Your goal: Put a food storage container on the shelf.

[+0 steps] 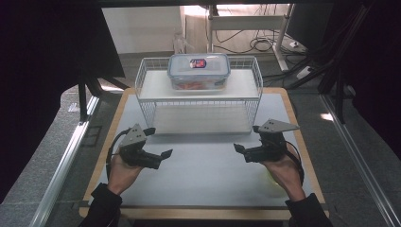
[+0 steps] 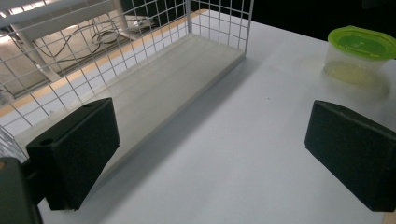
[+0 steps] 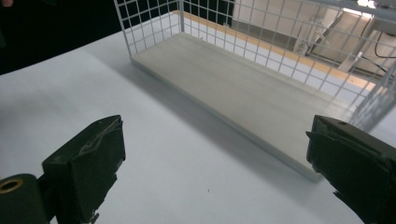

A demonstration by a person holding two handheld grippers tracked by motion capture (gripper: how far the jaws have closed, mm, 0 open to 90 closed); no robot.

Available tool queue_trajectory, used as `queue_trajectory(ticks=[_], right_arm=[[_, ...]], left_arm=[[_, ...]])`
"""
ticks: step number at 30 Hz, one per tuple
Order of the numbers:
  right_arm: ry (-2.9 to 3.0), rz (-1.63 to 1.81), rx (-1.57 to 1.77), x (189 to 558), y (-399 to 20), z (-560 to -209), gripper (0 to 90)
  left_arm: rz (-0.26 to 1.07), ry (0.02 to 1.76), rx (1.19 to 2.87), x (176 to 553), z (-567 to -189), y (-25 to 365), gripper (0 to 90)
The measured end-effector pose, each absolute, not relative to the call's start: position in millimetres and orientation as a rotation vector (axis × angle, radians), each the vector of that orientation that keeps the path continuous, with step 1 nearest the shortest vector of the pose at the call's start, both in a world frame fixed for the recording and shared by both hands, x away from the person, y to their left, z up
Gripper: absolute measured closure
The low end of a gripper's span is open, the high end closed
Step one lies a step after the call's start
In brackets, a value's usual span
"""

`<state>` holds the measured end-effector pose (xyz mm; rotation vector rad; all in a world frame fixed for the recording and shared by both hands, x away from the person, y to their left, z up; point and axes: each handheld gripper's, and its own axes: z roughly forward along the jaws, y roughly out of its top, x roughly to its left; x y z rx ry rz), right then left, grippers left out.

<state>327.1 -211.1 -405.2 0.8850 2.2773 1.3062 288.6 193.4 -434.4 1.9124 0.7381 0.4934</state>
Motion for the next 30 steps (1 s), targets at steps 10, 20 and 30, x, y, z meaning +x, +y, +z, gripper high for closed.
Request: queue_trajectory(ticks=[10,20,30], right_arm=[[2.242,1.292,0.949,307.0,-227.7,-422.4,4.4],[2.223,1.243,1.005,283.9,-243.2,-445.8,5.5],[2.216,1.183,1.032,267.0,-255.4,-462.3,6.3]], left_arm=[[0.514,0.806,1.891,265.4,-465.4,209.1,2.9],[0.548,0.891,1.881,240.1,-492.5,228.1,2.8],[0.571,0.920,1.938,229.9,-505.8,230.6,2.9]])
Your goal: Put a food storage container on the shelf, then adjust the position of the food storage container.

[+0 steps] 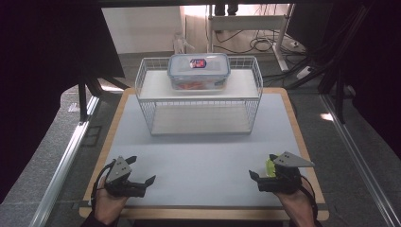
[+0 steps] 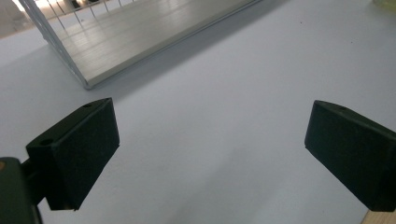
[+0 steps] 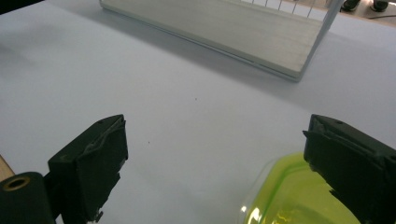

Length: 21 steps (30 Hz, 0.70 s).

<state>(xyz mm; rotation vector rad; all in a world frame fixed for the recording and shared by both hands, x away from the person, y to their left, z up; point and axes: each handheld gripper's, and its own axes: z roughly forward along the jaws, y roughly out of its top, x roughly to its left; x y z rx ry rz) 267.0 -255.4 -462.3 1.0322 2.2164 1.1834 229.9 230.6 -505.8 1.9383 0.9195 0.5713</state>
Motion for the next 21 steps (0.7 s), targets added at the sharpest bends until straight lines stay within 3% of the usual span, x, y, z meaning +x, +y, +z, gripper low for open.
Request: queue_trajectory(ticks=[14,16,21], right_arm=[[2.215,1.149,1.154,265.6,-267.7,-467.0,2.9],[2.201,1.128,1.171,263.8,-271.9,-465.7,9.1],[2.173,1.106,1.222,257.4,-288.9,-460.2,38.0]], left_arm=[[0.577,0.922,1.935,229.3,-505.8,231.8,2.9],[0.576,0.922,1.932,229.3,-505.7,232.0,2.9],[0.576,0.922,1.934,229.8,-506.1,231.7,3.1]])
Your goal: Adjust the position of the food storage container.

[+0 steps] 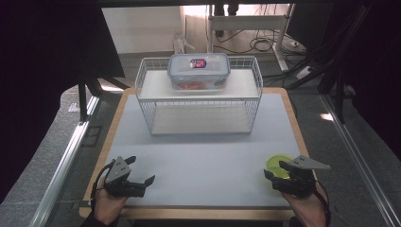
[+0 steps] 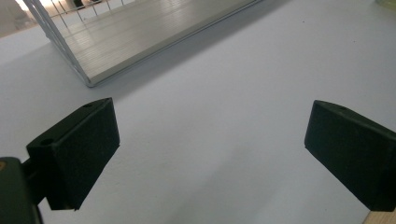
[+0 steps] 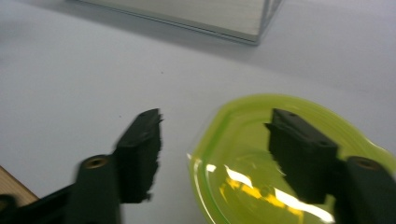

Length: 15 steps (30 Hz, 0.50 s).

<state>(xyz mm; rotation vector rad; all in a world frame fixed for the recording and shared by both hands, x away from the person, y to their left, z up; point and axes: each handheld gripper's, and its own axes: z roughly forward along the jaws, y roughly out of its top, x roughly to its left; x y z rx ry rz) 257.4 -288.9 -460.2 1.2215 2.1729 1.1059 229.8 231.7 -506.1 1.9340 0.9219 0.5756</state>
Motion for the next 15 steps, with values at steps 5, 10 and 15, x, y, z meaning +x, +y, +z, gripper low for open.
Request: queue_trajectory(ticks=[5,10,15], right_arm=[[2.150,1.072,1.255,250.3,-307.1,-456.3,64.7],[2.121,1.031,1.292,243.8,-324.4,-454.4,87.0],[2.065,0.991,1.370,238.8,-340.7,-453.5,90.0]], left_arm=[[0.575,0.924,1.933,230.0,-506.7,231.7,3.2],[0.572,0.926,1.936,230.2,-507.2,231.6,3.5],[0.569,0.926,1.938,230.3,-507.5,231.4,3.7]])
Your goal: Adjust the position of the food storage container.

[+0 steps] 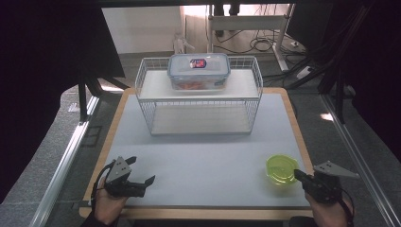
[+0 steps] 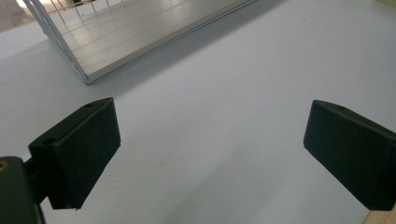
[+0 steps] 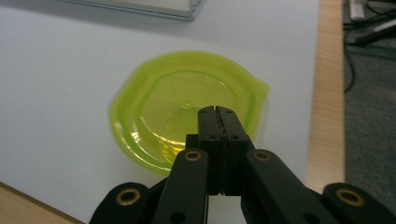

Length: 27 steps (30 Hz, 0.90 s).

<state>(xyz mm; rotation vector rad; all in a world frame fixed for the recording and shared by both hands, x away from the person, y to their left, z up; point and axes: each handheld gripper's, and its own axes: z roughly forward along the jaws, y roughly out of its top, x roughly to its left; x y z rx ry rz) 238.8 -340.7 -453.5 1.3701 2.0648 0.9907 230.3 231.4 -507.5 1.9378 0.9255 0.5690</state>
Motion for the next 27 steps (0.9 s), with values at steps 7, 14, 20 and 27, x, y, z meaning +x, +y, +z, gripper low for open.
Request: queue_trajectory(ticks=[7,14,20,27], right_arm=[[1.992,0.949,1.464,234.5,-360.1,-458.4,90.0],[1.987,0.883,1.525,243.3,-362.8,-472.2,90.0],[2.004,0.858,1.591,251.1,-367.4,-483.8,90.0],[2.063,0.875,1.615,259.6,-359.7,-493.3,90.0]], left_arm=[[0.565,0.926,1.937,230.8,-507.8,231.4,3.9],[0.561,0.921,1.937,230.6,-507.6,231.2,4.0],[0.554,0.917,1.936,230.9,-507.8,231.0,4.1],[0.550,0.914,1.936,231.1,-507.9,231.0,4.2]])
